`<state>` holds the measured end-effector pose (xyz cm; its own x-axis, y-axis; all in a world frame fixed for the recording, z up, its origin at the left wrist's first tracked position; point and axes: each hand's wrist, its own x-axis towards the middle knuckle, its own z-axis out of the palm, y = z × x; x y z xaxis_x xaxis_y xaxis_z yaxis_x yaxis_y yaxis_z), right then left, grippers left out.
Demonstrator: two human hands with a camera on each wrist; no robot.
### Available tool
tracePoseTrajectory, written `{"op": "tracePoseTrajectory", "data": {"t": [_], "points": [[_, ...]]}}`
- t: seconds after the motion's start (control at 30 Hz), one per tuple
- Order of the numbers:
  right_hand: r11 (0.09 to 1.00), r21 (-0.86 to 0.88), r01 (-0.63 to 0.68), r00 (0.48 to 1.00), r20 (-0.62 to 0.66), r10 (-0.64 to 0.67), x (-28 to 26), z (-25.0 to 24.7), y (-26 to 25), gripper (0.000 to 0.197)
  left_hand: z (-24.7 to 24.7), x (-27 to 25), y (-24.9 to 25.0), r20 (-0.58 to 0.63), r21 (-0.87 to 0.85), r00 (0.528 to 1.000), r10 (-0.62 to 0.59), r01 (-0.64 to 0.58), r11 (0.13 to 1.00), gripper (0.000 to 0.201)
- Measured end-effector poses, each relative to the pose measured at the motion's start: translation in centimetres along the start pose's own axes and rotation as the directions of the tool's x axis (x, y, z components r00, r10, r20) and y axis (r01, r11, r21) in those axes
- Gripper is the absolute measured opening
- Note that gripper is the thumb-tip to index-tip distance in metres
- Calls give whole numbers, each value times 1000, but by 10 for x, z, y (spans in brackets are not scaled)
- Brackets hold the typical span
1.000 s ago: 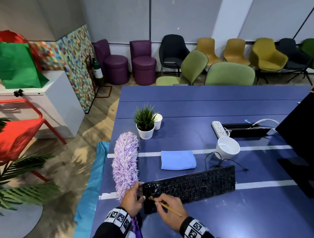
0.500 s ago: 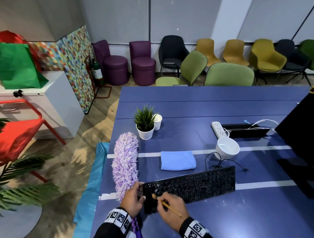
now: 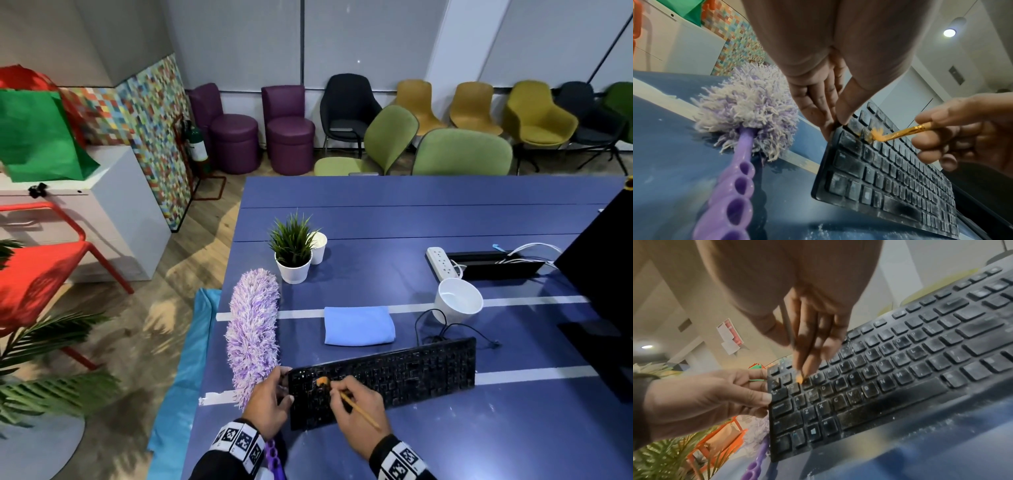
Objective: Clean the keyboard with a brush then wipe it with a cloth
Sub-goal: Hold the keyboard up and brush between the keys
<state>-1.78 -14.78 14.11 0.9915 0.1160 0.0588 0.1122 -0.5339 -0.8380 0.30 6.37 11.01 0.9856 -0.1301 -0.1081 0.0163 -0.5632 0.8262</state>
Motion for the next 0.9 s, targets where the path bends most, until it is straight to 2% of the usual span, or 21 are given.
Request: {"op": "tracePoseTrajectory", "data": {"t": [0.1, 0.2, 0.33, 0.37, 0.63, 0.7, 0.8, 0.9], "points": [[1000, 17, -16, 999, 37, 15, 5, -4, -6, 10, 0, -1, -2, -3, 15, 1000, 1, -1, 1000, 71], [996, 61, 62, 998, 14, -63, 8, -4, -13, 8, 1, -1, -3, 3, 20, 1000, 16, -16, 1000, 73], [996, 59, 73, 979, 185, -83, 9, 5, -20, 4, 2, 1, -6, -3, 15, 1000, 17, -16, 1000, 69], [995, 49, 82, 978, 189, -90, 10, 6, -21, 5, 3, 1, -8, -4, 14, 1000, 17, -17, 1000, 67], [987, 81, 140, 990, 18, -142, 16, 5, -27, 4, 1, 3, -2, -6, 5, 1000, 18, -18, 1000, 68], [987, 82, 141, 989, 20, -143, 13, 6, -26, 3, 1, 2, -4, 4, 11, 1000, 10, -10, 1000, 66], [990, 46, 136, 985, 104, -140, 8, 8, -24, 5, 2, 1, -8, 30, 17, 1000, -1, 0, 1000, 60], [992, 50, 114, 993, 30, -115, 11, 8, -21, 4, 4, 0, -9, 31, 6, 999, -15, 15, 1000, 58]]}}
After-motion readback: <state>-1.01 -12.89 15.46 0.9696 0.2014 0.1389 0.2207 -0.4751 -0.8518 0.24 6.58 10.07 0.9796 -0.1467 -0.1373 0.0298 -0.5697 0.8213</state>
